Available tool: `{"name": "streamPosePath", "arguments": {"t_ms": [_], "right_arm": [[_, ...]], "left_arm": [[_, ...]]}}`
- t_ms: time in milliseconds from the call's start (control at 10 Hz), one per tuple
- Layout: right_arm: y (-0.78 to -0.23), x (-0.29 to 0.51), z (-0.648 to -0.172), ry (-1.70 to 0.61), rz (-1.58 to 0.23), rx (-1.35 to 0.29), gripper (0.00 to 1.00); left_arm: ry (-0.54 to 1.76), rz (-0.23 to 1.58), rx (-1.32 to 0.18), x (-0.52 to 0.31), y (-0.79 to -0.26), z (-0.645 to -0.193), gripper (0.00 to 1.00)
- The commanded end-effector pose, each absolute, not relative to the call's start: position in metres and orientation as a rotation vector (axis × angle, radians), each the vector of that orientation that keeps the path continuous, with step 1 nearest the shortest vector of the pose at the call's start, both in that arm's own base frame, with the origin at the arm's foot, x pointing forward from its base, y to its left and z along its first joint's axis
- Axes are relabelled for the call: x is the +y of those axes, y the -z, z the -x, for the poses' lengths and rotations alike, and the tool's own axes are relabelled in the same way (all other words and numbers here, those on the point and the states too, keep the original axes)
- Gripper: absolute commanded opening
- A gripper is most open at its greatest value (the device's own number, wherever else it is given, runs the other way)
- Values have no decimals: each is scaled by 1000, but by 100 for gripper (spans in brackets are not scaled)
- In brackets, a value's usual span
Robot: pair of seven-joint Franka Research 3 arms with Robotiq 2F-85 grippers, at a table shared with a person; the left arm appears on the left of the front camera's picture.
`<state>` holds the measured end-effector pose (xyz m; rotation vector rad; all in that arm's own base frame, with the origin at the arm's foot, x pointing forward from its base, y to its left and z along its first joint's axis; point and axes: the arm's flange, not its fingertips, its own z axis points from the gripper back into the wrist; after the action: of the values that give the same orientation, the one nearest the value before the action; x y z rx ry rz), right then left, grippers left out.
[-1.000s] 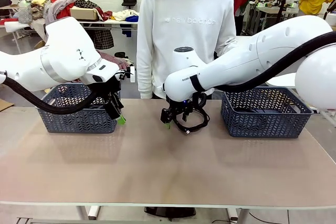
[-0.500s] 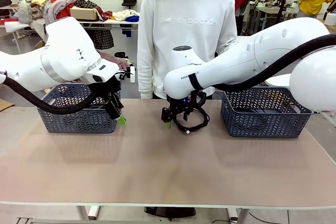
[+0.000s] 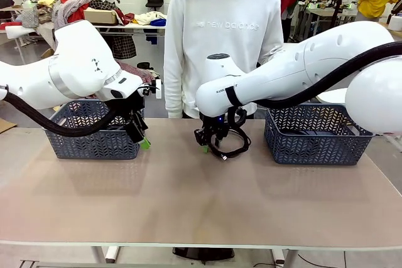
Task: Organize the cables according to human instructions.
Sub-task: Pick up a bundle of cables and place it in the basket indicated by the human.
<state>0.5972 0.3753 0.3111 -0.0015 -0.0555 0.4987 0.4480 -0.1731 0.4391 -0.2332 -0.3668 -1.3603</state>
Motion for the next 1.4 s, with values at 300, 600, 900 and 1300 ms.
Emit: {"name": "streamPosePath", "arguments": {"t_ms": [300, 600, 900, 1300], "right_arm": [[-312, 377, -598, -461, -11, -40, 4], [-323, 376, -591, -467, -34, -60, 0], [-357, 369, -578, -540, -47, -88, 0], [-423, 345, -569, -1023, -19, -58, 0]], "left_arm": [[1357, 237, -364, -172, -440, -449, 100], [1357, 237, -364, -172, -440, -449, 100], [1357, 237, -364, -172, -440, -449, 100], [1357, 237, -364, -172, -440, -449, 100]]}}
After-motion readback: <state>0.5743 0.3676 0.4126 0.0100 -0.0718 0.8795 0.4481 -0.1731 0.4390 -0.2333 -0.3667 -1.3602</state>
